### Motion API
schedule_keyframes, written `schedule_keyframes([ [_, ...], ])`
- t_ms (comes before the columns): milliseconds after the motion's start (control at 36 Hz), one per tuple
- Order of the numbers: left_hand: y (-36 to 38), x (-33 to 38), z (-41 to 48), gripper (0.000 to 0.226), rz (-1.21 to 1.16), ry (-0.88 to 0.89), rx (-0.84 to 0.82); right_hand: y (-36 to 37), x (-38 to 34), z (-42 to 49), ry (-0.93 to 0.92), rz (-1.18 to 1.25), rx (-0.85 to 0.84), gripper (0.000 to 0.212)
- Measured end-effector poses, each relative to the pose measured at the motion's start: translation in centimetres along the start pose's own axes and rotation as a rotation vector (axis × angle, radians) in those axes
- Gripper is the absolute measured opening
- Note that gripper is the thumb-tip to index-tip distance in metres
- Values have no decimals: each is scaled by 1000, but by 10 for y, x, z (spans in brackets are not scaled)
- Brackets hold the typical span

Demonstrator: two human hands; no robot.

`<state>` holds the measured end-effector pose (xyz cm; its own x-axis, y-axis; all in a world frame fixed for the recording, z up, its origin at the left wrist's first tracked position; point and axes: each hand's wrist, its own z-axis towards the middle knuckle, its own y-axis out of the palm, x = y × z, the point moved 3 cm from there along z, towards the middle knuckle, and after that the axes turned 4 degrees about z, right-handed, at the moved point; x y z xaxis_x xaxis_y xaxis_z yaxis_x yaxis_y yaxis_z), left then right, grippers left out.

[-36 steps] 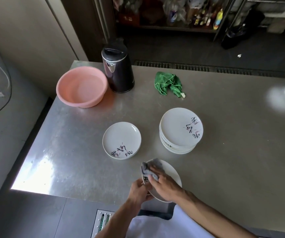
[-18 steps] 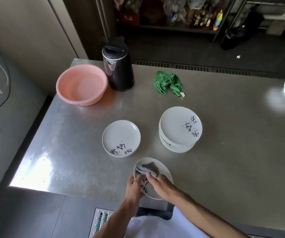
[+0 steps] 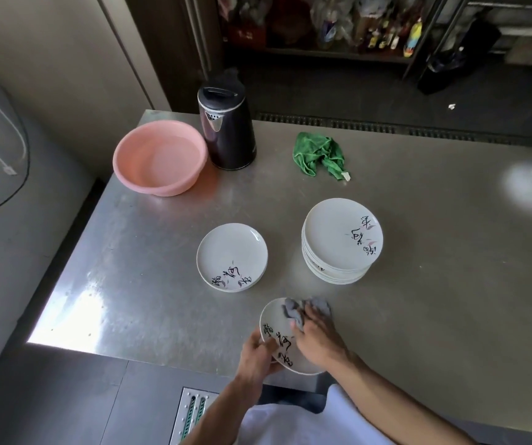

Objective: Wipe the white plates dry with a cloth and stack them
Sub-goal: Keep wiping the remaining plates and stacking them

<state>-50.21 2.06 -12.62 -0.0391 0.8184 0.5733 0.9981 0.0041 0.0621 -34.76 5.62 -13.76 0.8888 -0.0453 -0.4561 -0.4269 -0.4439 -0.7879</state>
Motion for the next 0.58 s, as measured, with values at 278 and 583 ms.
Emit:
schedule_keyframes([
  [278,-7,27,12,29,-114,-14,6,-24,-11,-42,-317,165,-14,57],
  [583,-2,54,16,36,27,172,-46,-92,-12,-20,-127,483,113,29],
])
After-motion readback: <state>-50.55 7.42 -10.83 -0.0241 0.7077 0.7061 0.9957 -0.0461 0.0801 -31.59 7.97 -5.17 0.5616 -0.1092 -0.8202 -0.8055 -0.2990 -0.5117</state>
